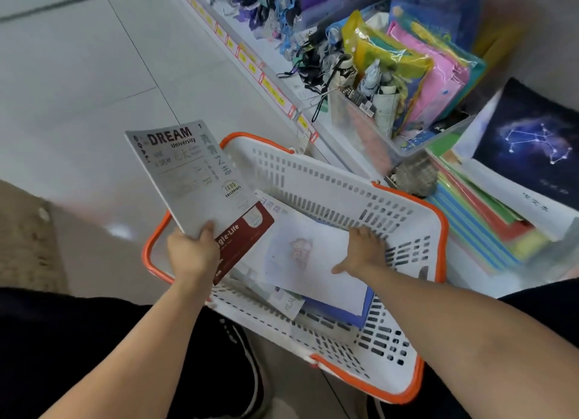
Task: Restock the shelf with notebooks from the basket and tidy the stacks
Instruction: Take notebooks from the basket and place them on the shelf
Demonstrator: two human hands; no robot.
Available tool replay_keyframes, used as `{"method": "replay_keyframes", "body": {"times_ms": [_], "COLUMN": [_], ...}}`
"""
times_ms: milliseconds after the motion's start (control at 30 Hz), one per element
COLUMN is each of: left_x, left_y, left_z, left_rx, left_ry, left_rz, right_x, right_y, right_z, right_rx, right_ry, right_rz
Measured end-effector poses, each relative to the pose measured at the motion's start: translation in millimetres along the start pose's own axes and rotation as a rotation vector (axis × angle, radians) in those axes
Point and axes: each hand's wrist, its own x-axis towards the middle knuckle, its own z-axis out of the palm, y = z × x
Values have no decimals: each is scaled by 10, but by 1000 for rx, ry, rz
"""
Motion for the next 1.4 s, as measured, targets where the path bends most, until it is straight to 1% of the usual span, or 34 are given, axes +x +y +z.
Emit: {"method": "replay_keyframes", "body": {"times_ms": [33, 67, 100, 167, 200, 233, 267, 333, 433, 467, 500, 533, 567, 633, 667, 700, 733, 800, 867, 933, 967, 1067, 1100, 1133, 1200, 1233, 1267, 1300, 1333, 1400], "left_x": [-12, 1, 2, 0, 1, -17, -45, -122, -290, -322, -340, -323, -316, -342, -364, -384, -412, -508, -596, -662, -672, -744, -789, -845, -978, -1038, -1086, -1132, -1186, -1278], "left_y": [0, -26, -41, -59, -67, -43, -19, 51, 277, 349, 416, 476, 565, 770, 885, 1012, 1156, 1436, 1669, 1904, 2030, 2526, 2721, 2908, 3277, 3451, 3612, 3767, 3921, 4181], "left_z": [17, 20, 22, 41, 51, 65, 83, 108, 153, 167, 183, 220, 246, 246, 242, 239, 239, 248, 258, 241, 233, 209, 206, 205, 241, 286, 346, 414, 492, 654], "left_rx": [-5, 6, 33, 105, 145, 182, 222, 284, 326, 299, 221, 109, -24, -276, -372, -399, -376, -281, -260, -338, -368, -423, -425, -427, -425, -426, -425, -410, -378, -242], "left_ry": [-10, -9, -7, -18, -29, -49, -67, -67, -73, -97, -139, -186, -243, -361, -446, -539, -598, -590, -587, -656, -711, -838, -860, -879, -918, -938, -948, -945, -939, -939], "left_rz": [-5, 3, 10, 26, 53, 93, 137, 219, 236, 229, 217, 170, 82, -105, -146, -136, -93, 21, 104, 169, 201, 281, 295, 301, 315, 332, 354, 389, 431, 505], "right_x": [28, 24, 5, -68, -127, -192, -261, -447, -830, -991, -1171, -1345, -1517, -1794, -1883, -1938, -1978, -2039, -2108, -2192, -2190, -2085, -2088, -2117, -2232, -2279, -2354, -2413, -2450, -2460], "right_y": [-1, -7, -4, 4, -30, -80, -138, -291, -536, -630, -724, -810, -892, -980, -999, -996, -973, -904, -845, -694, -561, 34, 224, 381, 596, 661, 690, 710, 736, 797], "right_z": [8, -29, -104, -353, -523, -719, -934, -1424, -1979, -2105, -2200, -2258, -2281, -2271, -2256, -2245, -2261, -2341, -2460, -2666, -2813, -3380, -3568, -3732, -3969, -4045, -4110, -4154, -4190, -4250], "right_rx": [-16, -33, -40, -31, 27, 117, 179, 186, 176, 199, 194, 136, 39, -169, -248, -303, -330, -342, -294, -121, -5, 311, 466, 685, 1234, 1463, 1599, 1666, 1704, 1782], "right_ry": [39, 43, -7, -242, -337, -353, -308, -126, 173, 266, 357, 441, 517, 588, 605, 621, 644, 680, 671, 650, 655, 805, 795, 715, 469, 356, 294, 287, 323, 422], "right_rz": [21, 17, -27, -224, -317, -393, -442, -516, -528, -532, -533, -539, -550, -578, -599, -611, -610, -587, -627, -664, -620, -345, -260, -233, -364, -416, -448, -473, -483, -453]}}
